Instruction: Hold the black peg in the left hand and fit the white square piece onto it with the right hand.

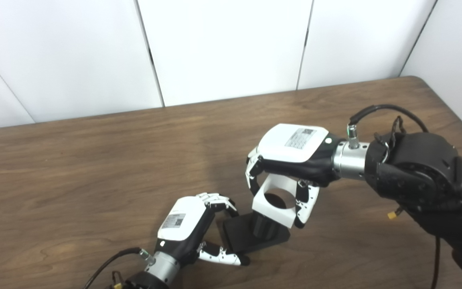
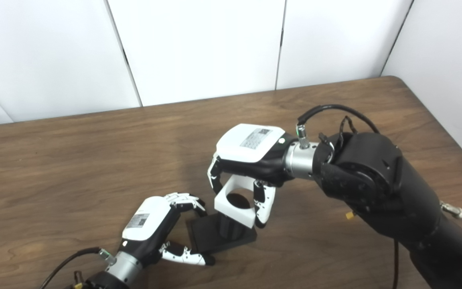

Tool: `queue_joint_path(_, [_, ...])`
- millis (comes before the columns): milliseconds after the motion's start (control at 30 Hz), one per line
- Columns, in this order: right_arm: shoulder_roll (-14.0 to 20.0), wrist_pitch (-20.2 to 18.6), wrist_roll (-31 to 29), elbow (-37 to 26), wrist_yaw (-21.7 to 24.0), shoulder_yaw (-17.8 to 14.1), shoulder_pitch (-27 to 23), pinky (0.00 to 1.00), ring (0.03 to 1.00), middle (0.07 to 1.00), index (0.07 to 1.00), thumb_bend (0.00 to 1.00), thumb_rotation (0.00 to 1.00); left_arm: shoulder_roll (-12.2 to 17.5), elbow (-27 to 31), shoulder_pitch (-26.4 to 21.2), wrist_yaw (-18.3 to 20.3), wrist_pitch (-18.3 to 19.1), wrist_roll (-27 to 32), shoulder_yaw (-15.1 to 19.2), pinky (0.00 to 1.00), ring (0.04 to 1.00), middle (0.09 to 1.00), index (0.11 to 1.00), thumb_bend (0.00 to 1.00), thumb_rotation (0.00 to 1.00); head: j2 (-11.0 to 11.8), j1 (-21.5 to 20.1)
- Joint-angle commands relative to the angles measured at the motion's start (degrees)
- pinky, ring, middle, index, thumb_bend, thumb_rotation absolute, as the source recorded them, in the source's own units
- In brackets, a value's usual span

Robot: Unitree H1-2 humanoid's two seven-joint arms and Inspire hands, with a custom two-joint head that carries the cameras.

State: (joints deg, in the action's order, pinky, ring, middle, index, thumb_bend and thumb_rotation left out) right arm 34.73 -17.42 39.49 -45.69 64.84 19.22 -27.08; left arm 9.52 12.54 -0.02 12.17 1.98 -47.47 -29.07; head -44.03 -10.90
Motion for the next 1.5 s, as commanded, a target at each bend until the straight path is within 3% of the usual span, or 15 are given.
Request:
queue_joint_path(0, [0.1,1.4,0.4,-0.3,-1.7,-1.2,-1.6,0.82,0.848,0.743,0.483,0.52,0.13,-0.1,-1.1,0.4,3.7,1.6,0.5,-1.2,0.84,0.829,0.764,0.488,0.51,0.04,0.0,-0.1])
queue_joint_path(1467, [-4.3,2.7,2.2,0.9,-2.3,-1.2,0.3,0.82,0.844,0.736,0.483,0.52,0.13,-0.4,0.7,0.3,4.7,3.8,-0.1,-2.0,0.83,0.825,0.760,0.488,0.51,0.04,-2.0,0.7])
